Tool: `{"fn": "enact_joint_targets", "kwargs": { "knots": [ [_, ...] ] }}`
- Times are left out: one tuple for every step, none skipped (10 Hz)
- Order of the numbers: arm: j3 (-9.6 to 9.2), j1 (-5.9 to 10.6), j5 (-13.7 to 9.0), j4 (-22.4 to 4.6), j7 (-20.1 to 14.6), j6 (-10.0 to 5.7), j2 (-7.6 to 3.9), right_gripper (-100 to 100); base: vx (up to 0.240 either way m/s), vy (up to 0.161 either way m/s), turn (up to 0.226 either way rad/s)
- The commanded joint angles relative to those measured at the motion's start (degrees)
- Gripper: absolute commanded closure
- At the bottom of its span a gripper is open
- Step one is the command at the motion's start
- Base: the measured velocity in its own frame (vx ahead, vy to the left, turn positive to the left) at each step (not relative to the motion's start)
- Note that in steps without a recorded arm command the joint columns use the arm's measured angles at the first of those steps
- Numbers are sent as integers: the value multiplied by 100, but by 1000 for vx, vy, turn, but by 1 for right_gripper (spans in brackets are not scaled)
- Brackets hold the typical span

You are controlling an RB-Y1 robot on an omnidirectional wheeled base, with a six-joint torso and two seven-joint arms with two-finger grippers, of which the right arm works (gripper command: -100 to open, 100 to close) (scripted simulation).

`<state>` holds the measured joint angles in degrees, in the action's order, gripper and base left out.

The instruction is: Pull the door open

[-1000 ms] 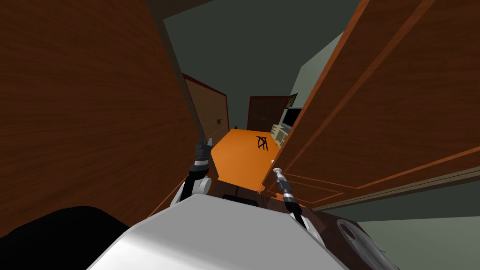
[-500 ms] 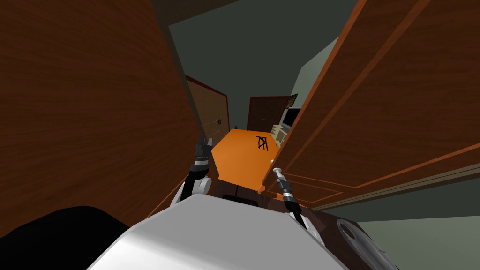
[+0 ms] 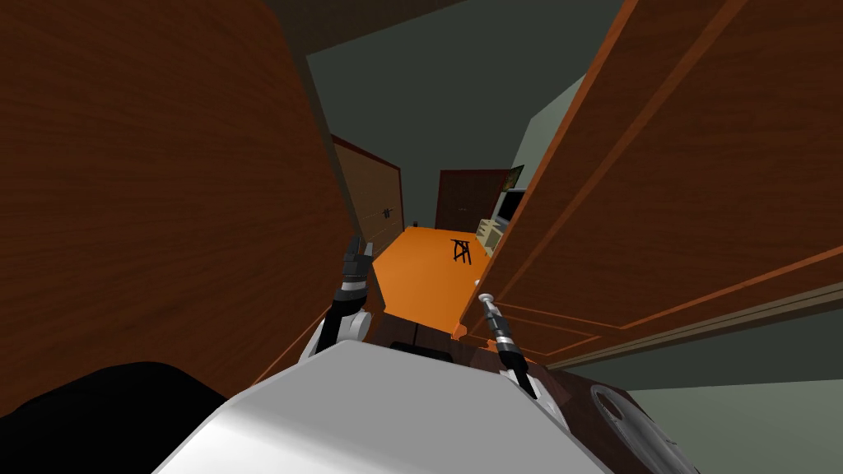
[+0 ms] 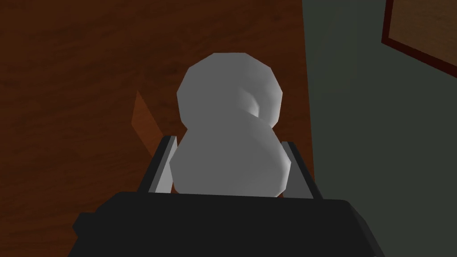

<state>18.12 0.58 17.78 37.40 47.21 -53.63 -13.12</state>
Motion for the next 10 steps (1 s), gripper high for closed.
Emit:
{"fn": "enact_joint_targets", "kwargs": {
  "knots": [
    [-106,-15,-89,29,-286,19,26,100,-38,-13,26],
    [-106,-15,-89,29,-325,19,26,100,-30,-11,4],
    [-154,-4,-152,20,-510,21,17,100,-25,-7,24],
    [-203,7,-216,11,-671,23,7,100,-30,-15,30],
    [-203,7,-216,11,-695,23,7,100,-27,-17,7],
    [-251,18,-279,2,-880,24,-3,100,-26,-9,18],
    [-301,30,-344,-7,-1038,26,-13,100,-31,-8,28],
    [-301,30,-344,-7,-1068,26,-13,100,-22,-12,10],
    [-357,43,-418,-18,-1290,28,-24,100,-26,-13,20],
    [-414,56,-491,-29,-1427,30,-35,100,-40,-15,32]
  ]
}}
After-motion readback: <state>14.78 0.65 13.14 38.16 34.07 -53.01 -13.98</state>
